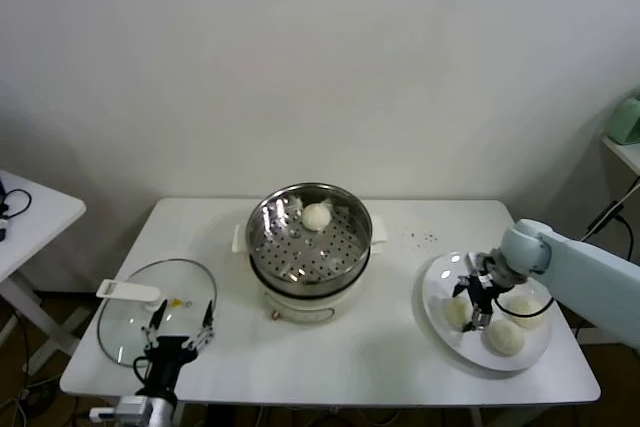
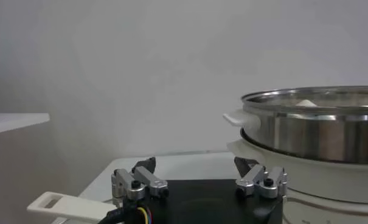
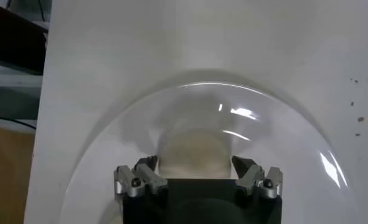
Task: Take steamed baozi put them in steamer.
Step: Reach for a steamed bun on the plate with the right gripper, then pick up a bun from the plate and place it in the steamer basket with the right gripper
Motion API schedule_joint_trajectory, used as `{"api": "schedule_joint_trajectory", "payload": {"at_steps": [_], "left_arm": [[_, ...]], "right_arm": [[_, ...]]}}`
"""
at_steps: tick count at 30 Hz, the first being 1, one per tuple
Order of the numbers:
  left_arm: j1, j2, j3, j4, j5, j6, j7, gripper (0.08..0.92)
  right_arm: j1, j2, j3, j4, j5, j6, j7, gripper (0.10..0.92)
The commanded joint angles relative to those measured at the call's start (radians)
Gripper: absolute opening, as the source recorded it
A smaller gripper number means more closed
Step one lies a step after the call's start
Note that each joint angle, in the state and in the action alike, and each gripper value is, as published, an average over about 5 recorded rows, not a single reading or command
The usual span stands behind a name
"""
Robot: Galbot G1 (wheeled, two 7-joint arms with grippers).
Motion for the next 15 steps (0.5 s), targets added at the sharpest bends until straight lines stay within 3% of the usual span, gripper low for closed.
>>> {"api": "schedule_joint_trajectory", "payload": {"at_steps": [1,10,15], "left_arm": [[0.0,-0.001,0.001,0.0,0.002,0.0,0.0,0.823],[0.003,-0.002,0.0,-0.004,0.002,0.0,-0.001,0.823],[0.005,0.0,-0.003,-0.008,0.0,-0.001,-0.001,0.823]], "right_arm": [[0.0,0.011,-0.001,-0.011,-0.001,-0.001,-0.002,0.727],[0.043,0.0,-0.012,-0.003,0.03,-0.005,-0.001,0.667],[0.197,-0.008,-0.098,-0.003,0.175,-0.031,0.014,0.666]]}}
